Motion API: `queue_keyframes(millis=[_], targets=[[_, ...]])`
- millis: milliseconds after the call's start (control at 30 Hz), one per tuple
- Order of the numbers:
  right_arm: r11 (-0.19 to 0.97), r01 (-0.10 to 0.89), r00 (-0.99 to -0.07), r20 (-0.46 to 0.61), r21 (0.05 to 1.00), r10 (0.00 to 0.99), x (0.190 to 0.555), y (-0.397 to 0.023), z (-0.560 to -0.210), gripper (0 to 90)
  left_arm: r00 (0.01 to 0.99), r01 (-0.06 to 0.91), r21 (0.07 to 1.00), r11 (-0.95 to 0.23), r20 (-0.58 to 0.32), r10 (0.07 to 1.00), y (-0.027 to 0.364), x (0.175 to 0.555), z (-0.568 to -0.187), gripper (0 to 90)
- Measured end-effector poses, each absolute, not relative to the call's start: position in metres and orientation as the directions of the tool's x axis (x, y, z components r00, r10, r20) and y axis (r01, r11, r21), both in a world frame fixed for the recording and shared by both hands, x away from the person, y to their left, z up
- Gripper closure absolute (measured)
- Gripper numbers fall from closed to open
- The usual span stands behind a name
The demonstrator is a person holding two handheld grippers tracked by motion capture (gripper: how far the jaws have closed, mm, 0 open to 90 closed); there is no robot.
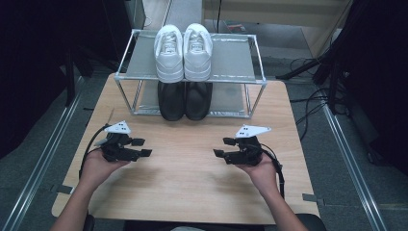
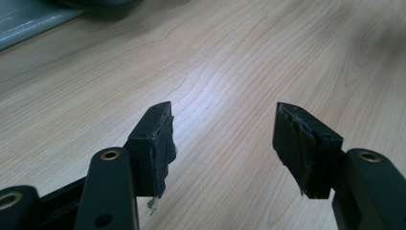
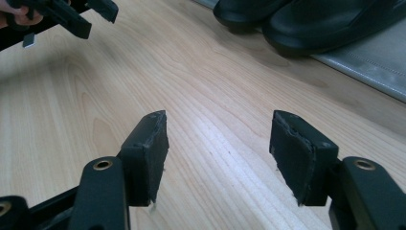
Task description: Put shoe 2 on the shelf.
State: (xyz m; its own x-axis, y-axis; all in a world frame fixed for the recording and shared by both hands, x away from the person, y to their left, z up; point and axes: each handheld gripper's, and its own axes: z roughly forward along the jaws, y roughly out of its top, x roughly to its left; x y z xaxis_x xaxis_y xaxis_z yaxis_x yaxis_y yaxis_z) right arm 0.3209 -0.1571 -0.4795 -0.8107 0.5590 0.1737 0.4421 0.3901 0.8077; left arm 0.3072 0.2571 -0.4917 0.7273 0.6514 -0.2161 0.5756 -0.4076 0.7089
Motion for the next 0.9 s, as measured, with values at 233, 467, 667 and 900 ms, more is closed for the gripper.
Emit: queue_keyframes(millis=[233, 467, 667, 900], targets=[[0.391, 0.456, -0.801, 0.176, 0.8, 0.573, 0.326, -0.158, -0.484, 39.7, 0.737, 0.573, 0.699, -0.427, -0.212, 0.642, 0.251, 0.307, -0.493, 39.0], [0.396, 0.459, -0.797, 0.172, 0.796, 0.579, 0.327, -0.159, -0.486, 39.7, 0.739, 0.572, 0.696, -0.434, -0.208, 0.641, 0.25, 0.307, -0.493, 38.7], [0.398, 0.46, -0.798, 0.173, 0.794, 0.577, 0.327, -0.159, -0.486, 39.7, 0.74, 0.575, 0.693, -0.435, -0.213, 0.638, 0.249, 0.308, -0.494, 38.1], [0.405, 0.466, -0.794, 0.17, 0.786, 0.584, 0.329, -0.158, -0.488, 38.5, 0.735, 0.586, 0.685, -0.433, -0.224, 0.639, 0.246, 0.308, -0.497, 35.5]])
